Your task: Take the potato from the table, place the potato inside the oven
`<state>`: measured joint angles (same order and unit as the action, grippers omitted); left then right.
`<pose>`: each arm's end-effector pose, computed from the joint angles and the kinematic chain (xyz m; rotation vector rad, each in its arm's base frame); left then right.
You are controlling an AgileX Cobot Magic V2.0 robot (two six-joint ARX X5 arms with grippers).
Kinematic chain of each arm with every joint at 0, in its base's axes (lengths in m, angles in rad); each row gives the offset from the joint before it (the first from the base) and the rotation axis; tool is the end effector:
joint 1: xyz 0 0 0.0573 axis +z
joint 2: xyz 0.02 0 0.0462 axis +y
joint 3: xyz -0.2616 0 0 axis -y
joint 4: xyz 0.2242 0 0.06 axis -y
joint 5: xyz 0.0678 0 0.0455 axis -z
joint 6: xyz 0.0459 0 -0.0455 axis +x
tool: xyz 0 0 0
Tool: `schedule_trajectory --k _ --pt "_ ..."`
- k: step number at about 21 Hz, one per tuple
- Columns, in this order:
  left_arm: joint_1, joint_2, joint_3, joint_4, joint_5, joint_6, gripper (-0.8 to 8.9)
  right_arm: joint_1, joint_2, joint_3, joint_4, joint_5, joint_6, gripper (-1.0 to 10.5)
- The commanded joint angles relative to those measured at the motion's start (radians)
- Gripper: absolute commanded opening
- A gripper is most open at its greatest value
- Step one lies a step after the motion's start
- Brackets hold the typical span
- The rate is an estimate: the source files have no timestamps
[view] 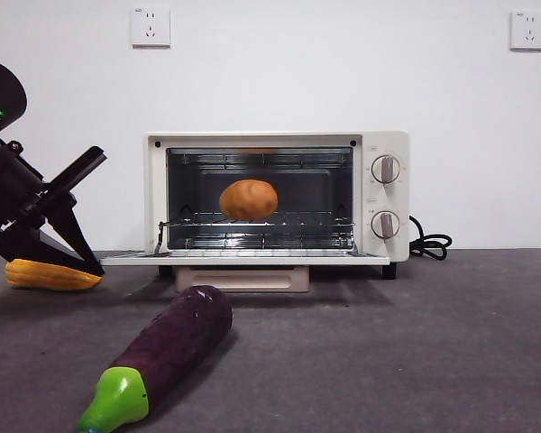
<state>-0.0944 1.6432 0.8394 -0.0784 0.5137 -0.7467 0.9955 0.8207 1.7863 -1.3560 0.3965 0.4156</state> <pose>0.3027 -0.0513 0.1614 -0.8617 1.0571 -0.2163 0.0267 0.0086 0.4715 0.1462 0.4187 0.5149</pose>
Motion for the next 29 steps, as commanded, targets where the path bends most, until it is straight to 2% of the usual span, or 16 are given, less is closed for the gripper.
schedule_trajectory --k 1,12,22,29 --pt "-0.005 0.013 -0.005 0.034 0.021 -0.030 -0.06 0.001 0.002 -0.002 -0.023 0.005 0.014 -0.1" --pt "-0.005 0.013 -0.004 0.072 0.088 -0.063 -0.06 0.001 0.002 -0.002 -0.023 0.004 0.030 -0.1" --pt "-0.005 0.011 0.003 0.089 0.116 -0.063 -0.06 0.001 0.002 -0.002 -0.023 0.005 0.030 -0.1" --pt "-0.004 0.003 0.046 0.124 0.126 -0.093 -0.06 0.001 0.002 -0.002 -0.023 0.006 0.030 -0.1"
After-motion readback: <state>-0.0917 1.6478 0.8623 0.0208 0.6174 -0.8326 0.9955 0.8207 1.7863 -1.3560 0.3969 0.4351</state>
